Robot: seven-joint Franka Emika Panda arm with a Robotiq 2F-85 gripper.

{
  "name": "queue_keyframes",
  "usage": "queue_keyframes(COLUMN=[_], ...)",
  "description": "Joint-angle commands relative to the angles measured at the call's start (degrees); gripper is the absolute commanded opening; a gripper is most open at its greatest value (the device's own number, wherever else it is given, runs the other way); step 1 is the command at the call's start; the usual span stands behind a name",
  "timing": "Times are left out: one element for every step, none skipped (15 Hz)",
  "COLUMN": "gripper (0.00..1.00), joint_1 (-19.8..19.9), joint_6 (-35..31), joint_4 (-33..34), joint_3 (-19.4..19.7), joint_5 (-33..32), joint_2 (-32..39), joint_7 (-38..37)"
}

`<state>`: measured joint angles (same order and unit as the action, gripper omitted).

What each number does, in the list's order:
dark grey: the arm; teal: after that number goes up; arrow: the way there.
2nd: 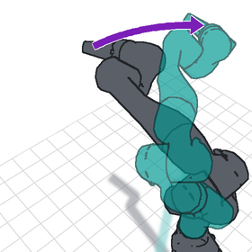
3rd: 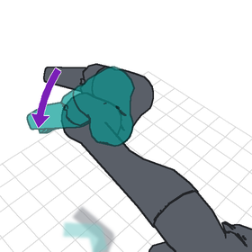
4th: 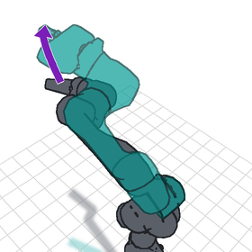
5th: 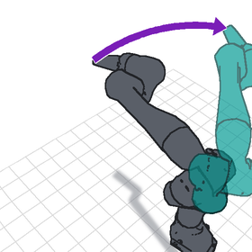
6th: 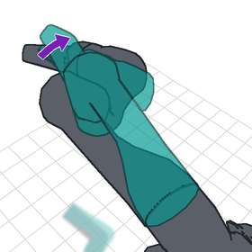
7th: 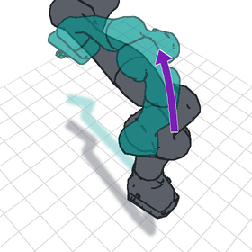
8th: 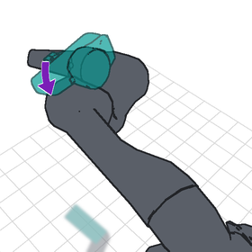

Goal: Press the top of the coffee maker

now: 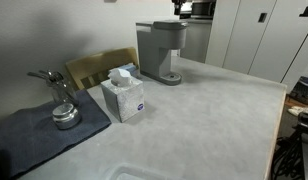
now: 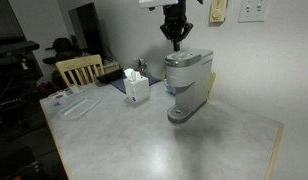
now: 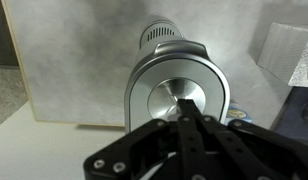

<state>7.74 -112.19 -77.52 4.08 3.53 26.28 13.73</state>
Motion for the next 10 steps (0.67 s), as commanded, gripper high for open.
queue_keyframes(gripper=[0.0, 0.0, 0.0, 0.0, 0.0, 0.0, 0.0, 0.0, 0.0, 0.0], joint_1=[0.76, 0.76, 0.78, 0.79, 0.8, 0.83, 0.84, 0.86, 0.87, 0.91], joint_6=[1.17, 1.14, 1.15, 1.12, 1.13, 1.17, 1.19, 1.2, 1.22, 1.25], joint_4=[1.37, 1.27, 1.16, 1.08, 0.97, 0.9, 0.84, 0.8, 0.68, 0.52], joint_3=[-0.52, -0.52, -0.53, -0.53, -0.53, -0.54, -0.53, -0.53, -0.52, -0.53], joint_5=[-0.48, -0.5, -0.49, -0.49, -0.49, -0.46, -0.49, -0.5, -0.54, -0.53], joint_2=[1.2, 1.24, 1.29, 1.34, 1.41, 1.53, 1.66, 1.81, 2.0, 2.15], joint_7=[0.01, 0.03, 0.06, 0.06, 0.05, 0.09, 0.07, 0.06, 0.04, 0.05])
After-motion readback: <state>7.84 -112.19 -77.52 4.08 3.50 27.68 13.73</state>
